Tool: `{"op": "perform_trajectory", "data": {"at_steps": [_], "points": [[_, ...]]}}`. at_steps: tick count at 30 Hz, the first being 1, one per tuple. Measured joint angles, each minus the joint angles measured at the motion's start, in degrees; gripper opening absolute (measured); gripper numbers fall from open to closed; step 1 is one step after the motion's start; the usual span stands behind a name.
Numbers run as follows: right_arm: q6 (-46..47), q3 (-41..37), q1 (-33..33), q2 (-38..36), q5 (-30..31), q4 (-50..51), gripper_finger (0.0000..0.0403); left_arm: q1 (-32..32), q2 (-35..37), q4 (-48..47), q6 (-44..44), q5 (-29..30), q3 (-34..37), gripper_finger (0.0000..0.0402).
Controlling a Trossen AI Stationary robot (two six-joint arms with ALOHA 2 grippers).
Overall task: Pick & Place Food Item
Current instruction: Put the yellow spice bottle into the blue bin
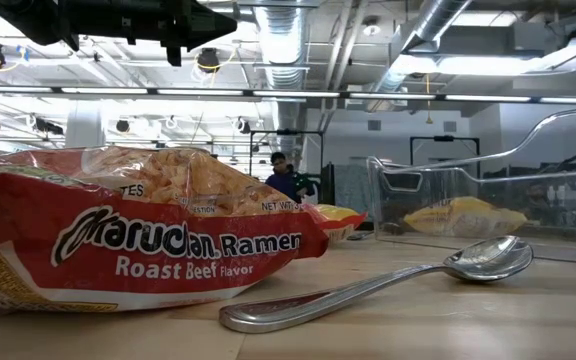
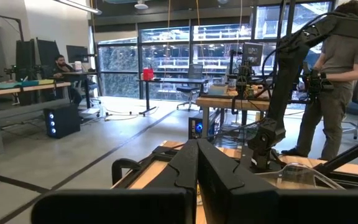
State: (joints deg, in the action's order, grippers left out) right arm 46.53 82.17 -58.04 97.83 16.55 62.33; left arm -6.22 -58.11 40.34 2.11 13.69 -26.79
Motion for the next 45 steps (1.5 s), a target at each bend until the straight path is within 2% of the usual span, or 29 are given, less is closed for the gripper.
{"op": "perform_trajectory", "data": {"at_steps": [5, 12, 34, 45], "points": [[0.57, 0.00, -0.81, 1.76, 2.48, -0.07, 0.0222, 0.00, 0.00, 0.00, 0.00, -0.01, 0.00, 0.0000], [1.12, 0.00, -0.45, 2.83, 2.87, 0.00, 0.0222, 0.00, 0.00, 0.00, 0.00, -0.01, 0.00, 0.0000], [-3.64, 0.09, 6.27, 3.82, 1.50, -4.30, 0.0220, -0.01, 0.00, 0.00, 0.00, -0.02, 0.00, 0.0000], [-4.97, 0.00, 6.39, 6.51, 1.32, -4.56, 0.0221, -0.01, 0.00, 0.00, 0.00, -0.01, 0.00, 0.0000]]}}
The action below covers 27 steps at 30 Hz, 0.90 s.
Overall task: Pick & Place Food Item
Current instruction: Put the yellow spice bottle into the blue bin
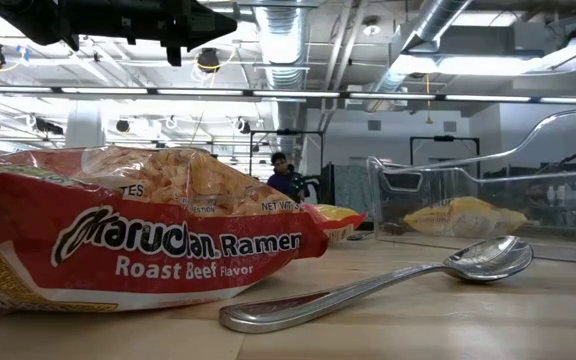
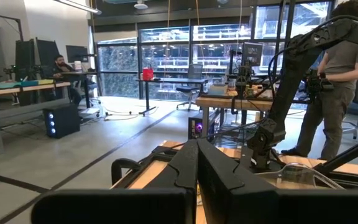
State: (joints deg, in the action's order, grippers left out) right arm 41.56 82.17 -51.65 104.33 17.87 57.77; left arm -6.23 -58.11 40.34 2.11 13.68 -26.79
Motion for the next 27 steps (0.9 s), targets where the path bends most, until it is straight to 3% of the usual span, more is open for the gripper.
{"op": "perform_trajectory", "data": {"at_steps": [20, 27], "points": [[0.29, 0.00, 0.06, 0.02, -0.04, -1.53, 0.0221, 0.00, 0.00, 0.00, 0.00, 0.00, 0.00, 0.0000], [0.49, -4.24, 0.04, 0.09, -0.02, -5.07, 0.0221, 0.00, 0.00, 0.00, 0.00, -0.01, 0.00, 0.0000]]}}
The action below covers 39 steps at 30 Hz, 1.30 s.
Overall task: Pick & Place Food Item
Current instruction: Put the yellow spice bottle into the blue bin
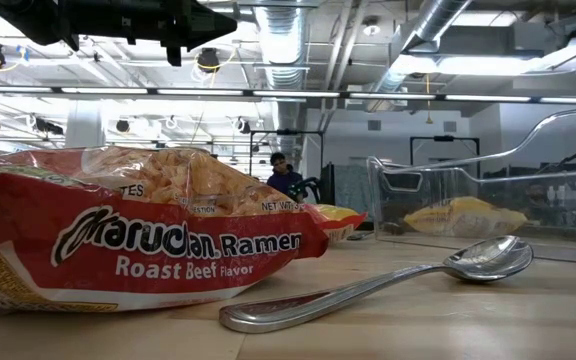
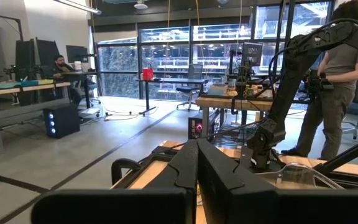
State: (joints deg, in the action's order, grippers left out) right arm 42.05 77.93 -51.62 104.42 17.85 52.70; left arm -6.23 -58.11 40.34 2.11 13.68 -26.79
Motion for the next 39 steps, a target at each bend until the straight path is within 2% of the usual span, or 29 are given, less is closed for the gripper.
{"op": "perform_trajectory", "data": {"at_steps": [39], "points": [[0.88, 0.04, 0.00, -0.07, -1.47, -0.85, 0.0233, 0.01, 0.00, 0.00, 0.00, 0.00, 0.00, 0.0000]]}}
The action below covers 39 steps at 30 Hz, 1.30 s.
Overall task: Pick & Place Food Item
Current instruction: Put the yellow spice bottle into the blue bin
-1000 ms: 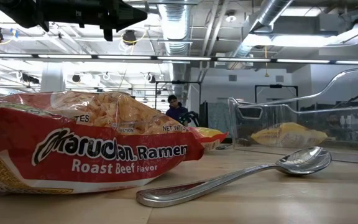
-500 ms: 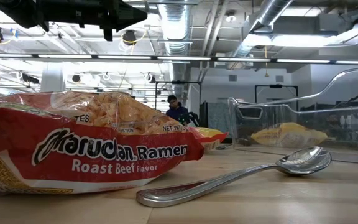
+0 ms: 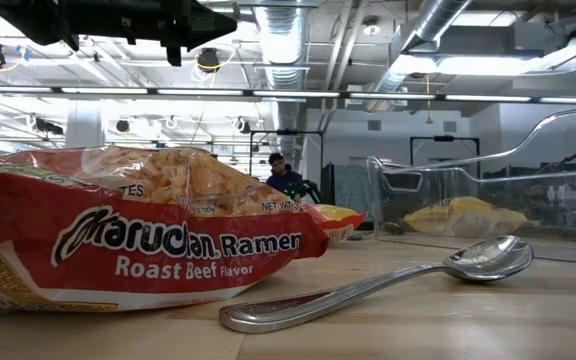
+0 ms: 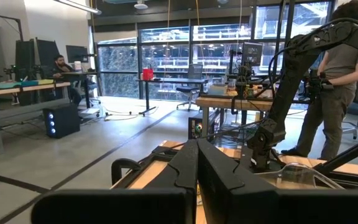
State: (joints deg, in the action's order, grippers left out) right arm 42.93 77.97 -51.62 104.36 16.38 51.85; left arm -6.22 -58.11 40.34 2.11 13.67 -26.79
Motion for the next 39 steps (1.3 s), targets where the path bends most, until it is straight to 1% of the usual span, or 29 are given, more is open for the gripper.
{"op": "perform_trajectory", "data": {"at_steps": [4, 14, 23, 39], "points": [[0.11, 0.00, 0.00, 0.00, 0.09, 2.29, 0.0233, -0.01, 0.00, 0.00, 0.00, 0.01, 0.00, 0.0000], [0.13, 0.00, 0.00, 0.00, 0.16, 1.66, 0.0234, 0.00, 0.00, 0.00, 0.00, 0.02, 0.00, 0.0000], [0.18, 0.00, 0.00, -0.02, 0.11, 1.60, 0.0254, -0.01, 0.00, 0.00, 0.00, 0.01, 0.00, 0.0000], [0.64, 0.00, 0.00, -0.02, 0.00, 2.10, 0.0256, -0.02, 0.00, 0.00, 0.00, 0.01, 0.00, 0.0000]]}}
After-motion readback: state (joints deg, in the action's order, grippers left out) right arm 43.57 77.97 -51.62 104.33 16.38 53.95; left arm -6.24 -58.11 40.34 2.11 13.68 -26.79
